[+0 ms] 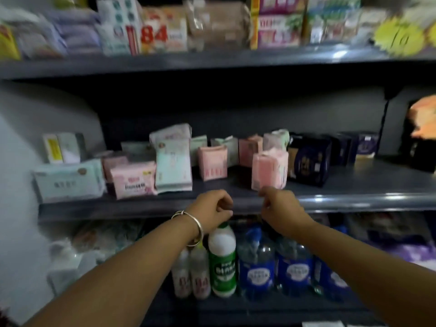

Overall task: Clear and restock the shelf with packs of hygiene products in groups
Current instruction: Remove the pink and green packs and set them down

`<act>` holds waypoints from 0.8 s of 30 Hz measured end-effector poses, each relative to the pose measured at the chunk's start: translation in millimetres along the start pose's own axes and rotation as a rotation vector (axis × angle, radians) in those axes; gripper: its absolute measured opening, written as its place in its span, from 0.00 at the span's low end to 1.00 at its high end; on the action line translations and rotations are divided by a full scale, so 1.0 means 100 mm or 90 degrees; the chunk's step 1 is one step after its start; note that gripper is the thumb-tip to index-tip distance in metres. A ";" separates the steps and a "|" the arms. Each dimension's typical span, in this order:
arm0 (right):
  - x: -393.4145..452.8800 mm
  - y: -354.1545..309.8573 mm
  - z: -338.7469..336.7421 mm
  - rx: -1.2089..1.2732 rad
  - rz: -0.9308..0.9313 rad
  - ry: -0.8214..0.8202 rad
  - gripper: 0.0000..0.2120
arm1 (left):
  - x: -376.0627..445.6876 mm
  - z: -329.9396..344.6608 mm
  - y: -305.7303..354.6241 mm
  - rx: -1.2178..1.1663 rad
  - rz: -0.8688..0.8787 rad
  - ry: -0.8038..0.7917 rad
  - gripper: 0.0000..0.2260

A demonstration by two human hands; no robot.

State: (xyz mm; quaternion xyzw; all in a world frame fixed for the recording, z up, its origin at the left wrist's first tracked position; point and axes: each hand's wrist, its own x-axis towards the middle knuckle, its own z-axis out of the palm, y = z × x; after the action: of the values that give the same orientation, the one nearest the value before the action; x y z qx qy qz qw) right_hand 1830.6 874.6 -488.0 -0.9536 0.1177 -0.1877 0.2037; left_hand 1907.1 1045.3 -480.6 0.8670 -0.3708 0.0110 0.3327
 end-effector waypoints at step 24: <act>2.65 -0.46 -0.06 -0.220 -0.027 -0.031 0.27 | 2.31 -0.96 -0.41 0.228 -0.004 0.050 0.23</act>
State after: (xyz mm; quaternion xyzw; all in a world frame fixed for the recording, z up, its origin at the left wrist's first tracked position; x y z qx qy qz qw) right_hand 2073.7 833.6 -380.5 -0.9810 0.1230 -0.1456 0.0358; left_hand 2123.0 975.8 -368.1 0.9124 -0.3470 0.1098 0.1870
